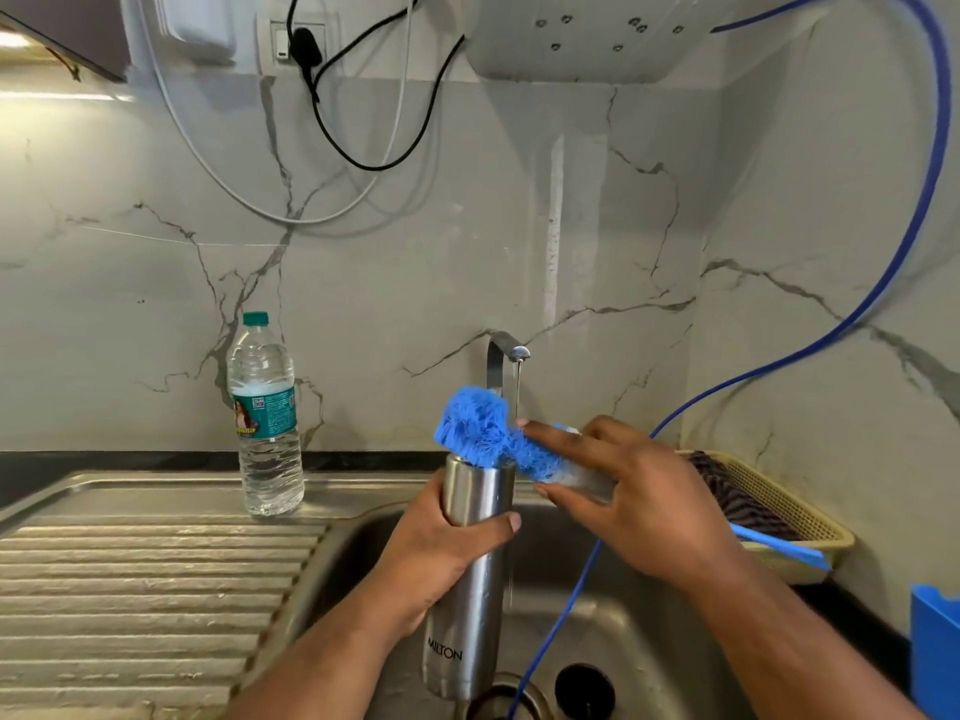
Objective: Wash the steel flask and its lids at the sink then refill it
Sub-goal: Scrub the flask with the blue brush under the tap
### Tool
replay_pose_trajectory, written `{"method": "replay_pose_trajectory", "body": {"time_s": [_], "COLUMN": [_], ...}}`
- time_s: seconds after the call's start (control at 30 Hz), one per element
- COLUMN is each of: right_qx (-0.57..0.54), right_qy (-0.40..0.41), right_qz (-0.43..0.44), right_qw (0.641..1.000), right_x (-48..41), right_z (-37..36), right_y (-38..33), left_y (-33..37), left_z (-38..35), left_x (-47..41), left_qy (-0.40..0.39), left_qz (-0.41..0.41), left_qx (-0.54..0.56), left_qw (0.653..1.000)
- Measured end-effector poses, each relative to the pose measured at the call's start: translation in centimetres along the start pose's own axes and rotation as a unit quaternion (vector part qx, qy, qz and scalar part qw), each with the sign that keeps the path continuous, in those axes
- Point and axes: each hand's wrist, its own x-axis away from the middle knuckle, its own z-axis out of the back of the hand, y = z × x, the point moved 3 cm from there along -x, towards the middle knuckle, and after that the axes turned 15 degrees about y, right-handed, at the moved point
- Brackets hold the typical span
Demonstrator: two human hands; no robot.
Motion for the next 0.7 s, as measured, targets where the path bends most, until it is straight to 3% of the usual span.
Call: {"method": "replay_pose_trajectory", "body": {"time_s": [0.13,0.23,0.37,0.53,0.7], "right_qx": [0.021,-0.033,-0.008,-0.022,-0.051], "right_qy": [0.030,0.053,0.009,0.035,0.007], "right_qz": [-0.035,-0.025,0.041,-0.007,0.022], "right_qw": [0.999,0.998,0.999,0.999,0.998], "right_x": [0.1,0.1,-0.3,-0.1,-0.1], "right_z": [1.0,0.6,0.0,1.4,-0.4], "right_y": [2.7,1.2,-0.3,3.0,-0.2], "left_y": [0.1,0.6,0.8,0.7,0.9], "left_z": [1.2,0.8,-0.1,1.0,0.0], "left_x": [-0.7,-0.5,0.3,-0.4,-0.1], "left_qy": [0.035,0.023,-0.013,0.040,0.027], "left_qz": [0.032,0.001,-0.047,-0.028,-0.089], "left_qx": [0.039,0.013,-0.043,-0.024,-0.103], "left_qw": [0.998,1.000,0.998,0.999,0.990]}}
